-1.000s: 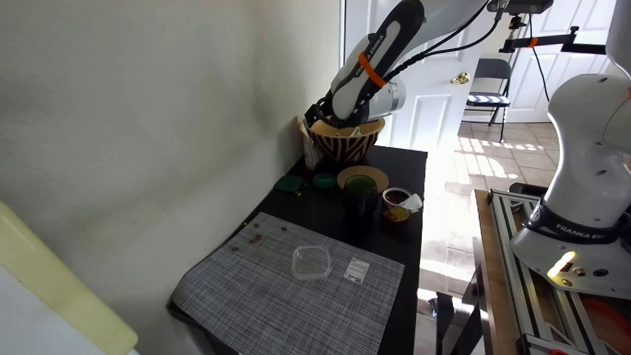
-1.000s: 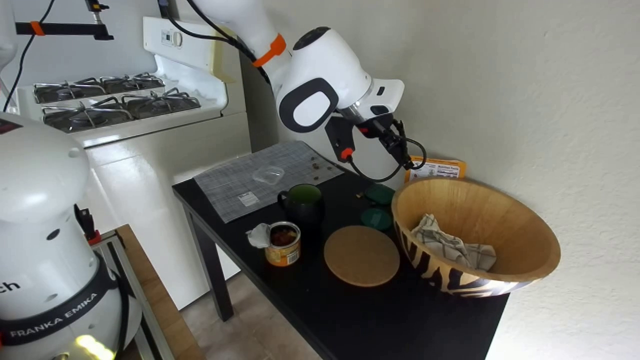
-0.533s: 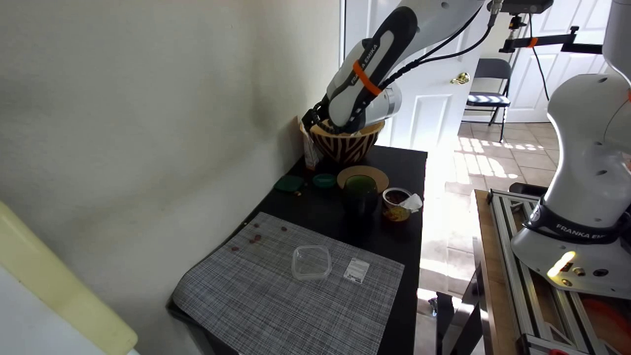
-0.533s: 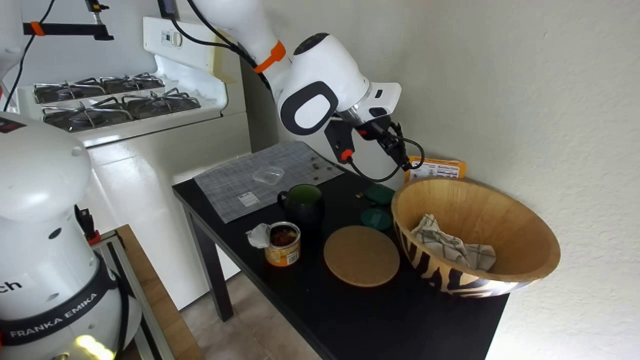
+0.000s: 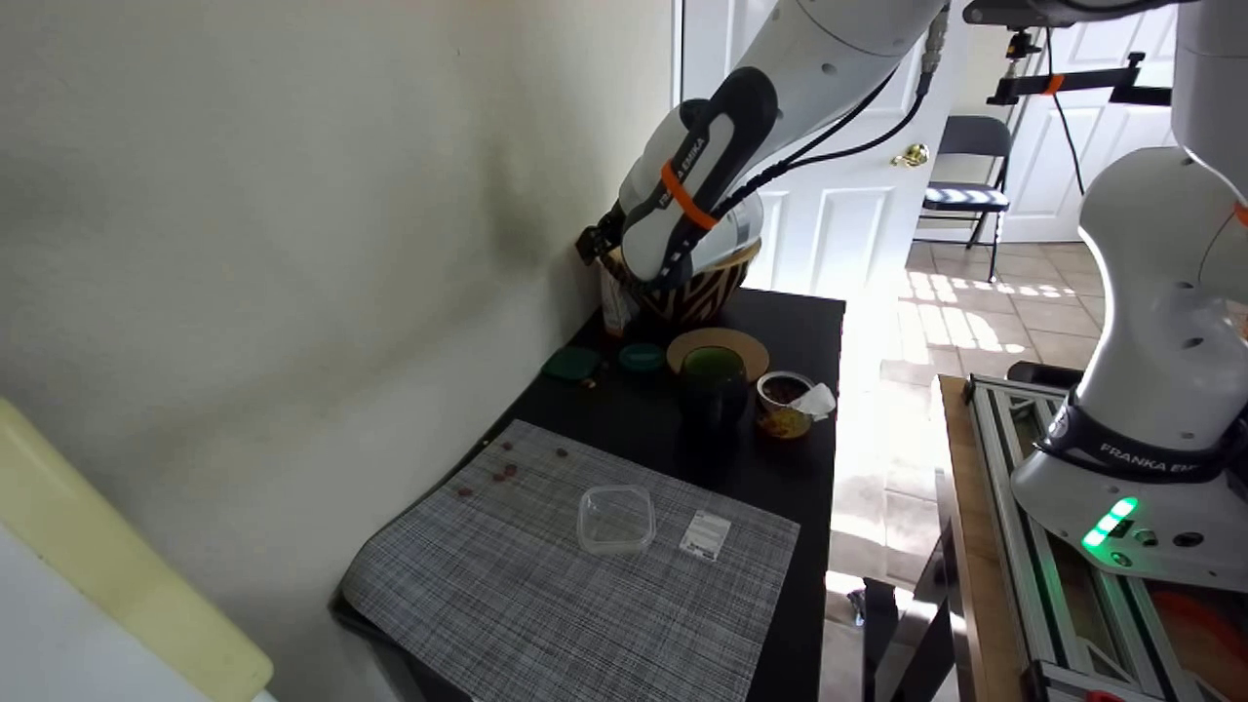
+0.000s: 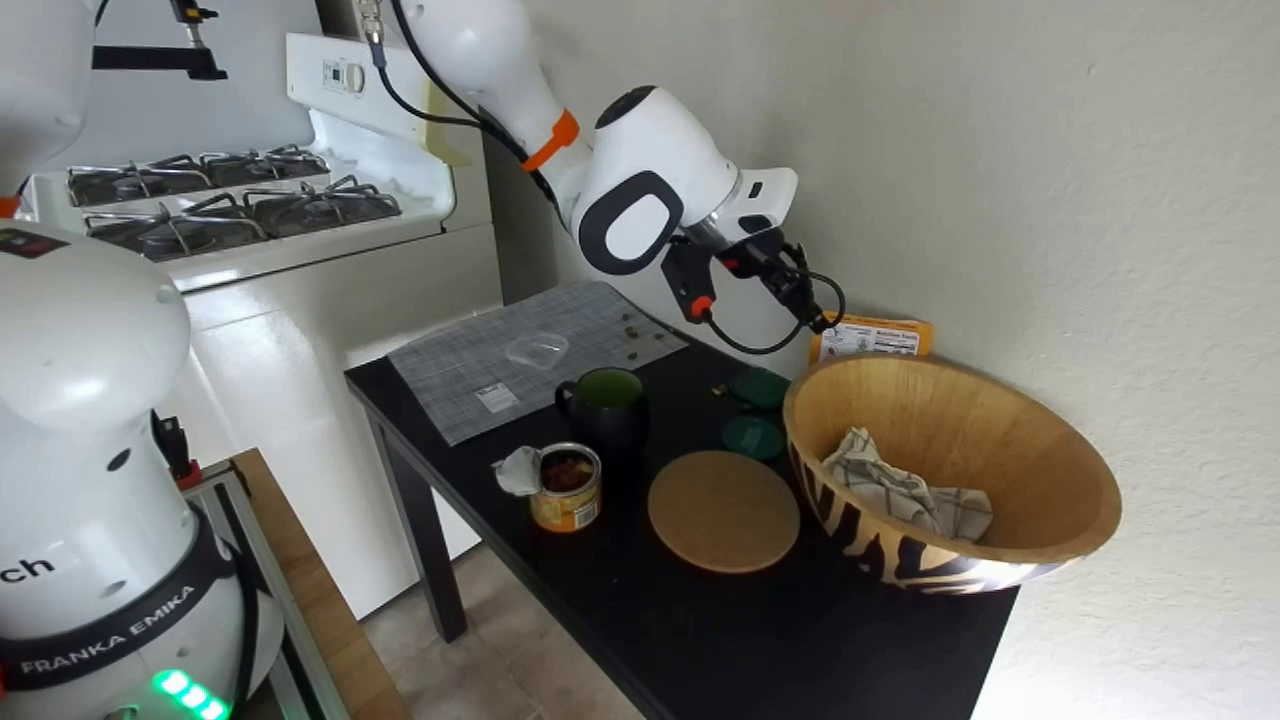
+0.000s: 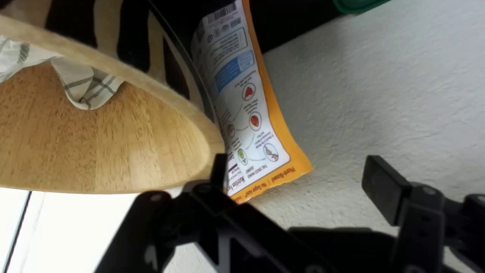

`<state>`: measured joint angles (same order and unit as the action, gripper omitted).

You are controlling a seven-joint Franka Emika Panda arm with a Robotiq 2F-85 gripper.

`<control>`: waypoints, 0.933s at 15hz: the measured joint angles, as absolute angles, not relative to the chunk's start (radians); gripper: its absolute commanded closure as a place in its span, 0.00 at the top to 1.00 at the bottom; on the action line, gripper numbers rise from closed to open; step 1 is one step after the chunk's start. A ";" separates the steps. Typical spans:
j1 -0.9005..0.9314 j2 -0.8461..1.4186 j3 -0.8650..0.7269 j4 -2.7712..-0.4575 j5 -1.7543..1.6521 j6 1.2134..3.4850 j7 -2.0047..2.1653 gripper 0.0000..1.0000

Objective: Put the orange packet in the bowl

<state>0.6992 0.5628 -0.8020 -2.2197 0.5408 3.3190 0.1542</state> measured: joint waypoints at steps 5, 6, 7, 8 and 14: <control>0.744 0.674 -0.861 -2.172 0.575 3.319 0.197 0.34; 0.751 0.692 -0.870 -2.166 0.580 3.319 0.204 0.25; 0.759 0.709 -0.880 -2.161 0.582 3.319 0.213 0.18; 0.767 0.723 -0.890 -2.157 0.584 3.319 0.220 0.11; 0.807 0.776 -0.943 -2.147 0.588 3.316 0.251 0.00</control>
